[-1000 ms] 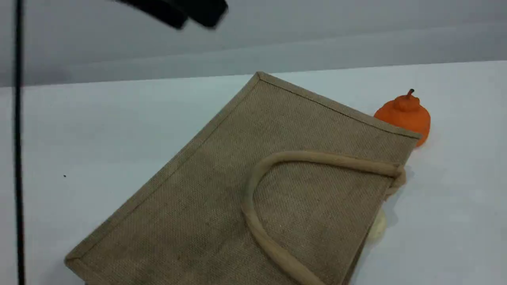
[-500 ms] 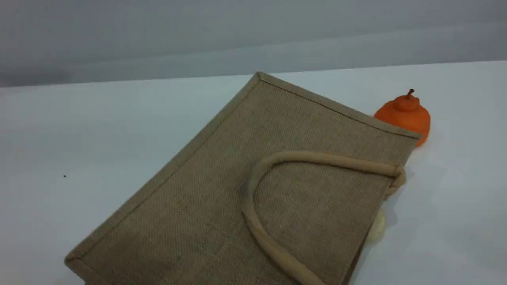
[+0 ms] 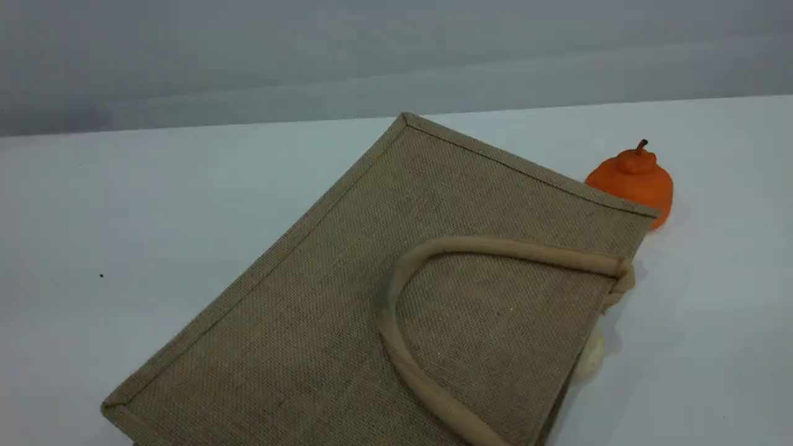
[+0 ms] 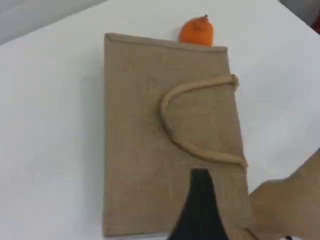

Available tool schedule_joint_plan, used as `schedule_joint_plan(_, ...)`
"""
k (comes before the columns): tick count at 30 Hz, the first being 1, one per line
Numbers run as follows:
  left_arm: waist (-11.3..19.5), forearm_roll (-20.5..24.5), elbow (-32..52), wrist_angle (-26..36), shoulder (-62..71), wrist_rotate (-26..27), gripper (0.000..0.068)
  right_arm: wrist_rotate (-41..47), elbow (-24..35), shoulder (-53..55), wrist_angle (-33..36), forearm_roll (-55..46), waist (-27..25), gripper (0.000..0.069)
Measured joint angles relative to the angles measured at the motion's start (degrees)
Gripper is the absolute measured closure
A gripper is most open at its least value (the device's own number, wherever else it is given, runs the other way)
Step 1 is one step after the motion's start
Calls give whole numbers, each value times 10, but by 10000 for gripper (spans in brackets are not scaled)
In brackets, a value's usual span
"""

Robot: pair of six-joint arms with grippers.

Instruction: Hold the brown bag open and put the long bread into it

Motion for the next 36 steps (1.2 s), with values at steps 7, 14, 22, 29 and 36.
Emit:
schedule_joint_plan(7,0,42,122,-1,-104,-15,167,0,0,0,1,0,0,275)
schedule_joint_plan(14,0,99,254,-10,-202,-78,167,0,0,0,2,0,0,275)
schedule_joint_plan(22,0,127,335,-66,-261,-92,167,0,0,0,2,0,0,275)
schedule_joint_plan(29,0,130,355,-87,-263,-92,167,0,0,0,2,0,0,275)
schedule_joint_plan(36,0,130,355,-85,-263,-91,167,0,0,0,2,0,0,275)
